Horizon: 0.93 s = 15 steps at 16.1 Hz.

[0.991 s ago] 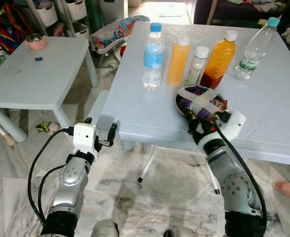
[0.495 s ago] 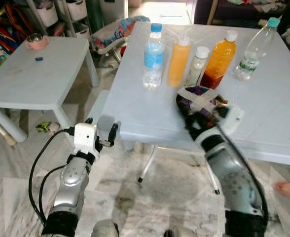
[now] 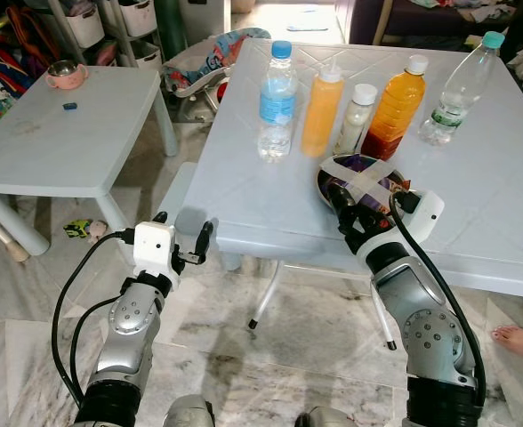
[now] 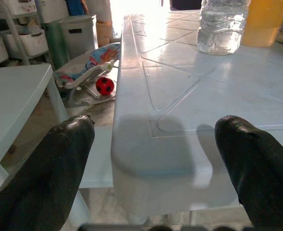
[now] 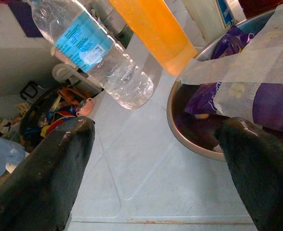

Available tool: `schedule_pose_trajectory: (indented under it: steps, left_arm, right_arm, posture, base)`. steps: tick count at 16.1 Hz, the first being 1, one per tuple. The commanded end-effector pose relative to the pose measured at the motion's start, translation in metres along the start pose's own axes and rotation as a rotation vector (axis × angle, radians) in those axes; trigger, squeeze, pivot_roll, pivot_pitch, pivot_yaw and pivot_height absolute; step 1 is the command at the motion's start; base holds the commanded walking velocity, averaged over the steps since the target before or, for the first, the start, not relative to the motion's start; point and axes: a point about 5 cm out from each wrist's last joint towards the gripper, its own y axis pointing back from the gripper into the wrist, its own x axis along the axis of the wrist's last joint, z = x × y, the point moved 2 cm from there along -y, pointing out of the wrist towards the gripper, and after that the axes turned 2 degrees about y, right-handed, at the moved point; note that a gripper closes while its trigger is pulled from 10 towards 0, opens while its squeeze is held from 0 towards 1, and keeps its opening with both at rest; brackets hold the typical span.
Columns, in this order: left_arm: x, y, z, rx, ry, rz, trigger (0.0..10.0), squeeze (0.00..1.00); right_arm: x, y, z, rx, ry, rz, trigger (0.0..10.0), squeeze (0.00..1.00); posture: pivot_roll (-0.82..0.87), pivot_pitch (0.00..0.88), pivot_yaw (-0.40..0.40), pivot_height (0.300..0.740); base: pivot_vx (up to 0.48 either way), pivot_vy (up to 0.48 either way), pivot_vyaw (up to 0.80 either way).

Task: Restocking fridge

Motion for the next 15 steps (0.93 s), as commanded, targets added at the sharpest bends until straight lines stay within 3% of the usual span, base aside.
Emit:
schedule_pose_trajectory:
  steps: [1, 8, 9, 10, 11, 15]
  left_arm:
    - [-0.002, 0.001, 0.000, -0.010, -0.011, -0.009, 10.0, 0.00]
    - [-0.002, 0.001, 0.000, -0.010, -0.011, -0.009, 10.0, 0.00]
    - [-0.004, 0.001, 0.002, -0.015, -0.012, -0.024, 10.0, 0.00]
    - [-0.005, 0.002, 0.003, -0.017, -0.012, -0.028, 10.0, 0.00]
    - [-0.006, 0.002, 0.003, -0.018, -0.013, -0.031, 10.0, 0.00]
    - [-0.006, 0.002, 0.003, -0.019, -0.014, -0.033, 10.0, 0.00]
  right_arm:
    - [-0.007, -0.003, -0.008, 0.008, -0.055, -0.008, 10.0, 0.00]
    - [-0.007, -0.003, -0.008, 0.008, -0.055, -0.008, 10.0, 0.00]
    - [0.002, -0.024, 0.013, -0.026, 0.429, -0.046, 10.0, 0.00]
    - [0.005, -0.028, 0.019, -0.018, 0.599, -0.061, 10.0, 0.00]
    - [0.005, -0.029, 0.021, -0.003, 0.707, -0.073, 10.0, 0.00]
    - [0.001, -0.027, 0.017, 0.077, 0.850, -0.082, 10.0, 0.00]
  posture:
    - [0.01, 0.048, 0.014, 0.740]
    - [0.01, 0.048, 0.014, 0.740]
    - [0.02, 0.053, 0.018, 0.740]
    - [0.02, 0.053, 0.018, 0.740]
    - [0.02, 0.054, 0.018, 0.740]
    - [0.02, 0.054, 0.017, 0.740]
  base:
    - [0.000, 0.000, 0.00]
    - [0.000, 0.000, 0.00]
    - [0.000, 0.000, 0.00]
    - [0.000, 0.000, 0.00]
    - [0.000, 0.000, 0.00]
    - [0.000, 0.000, 0.00]
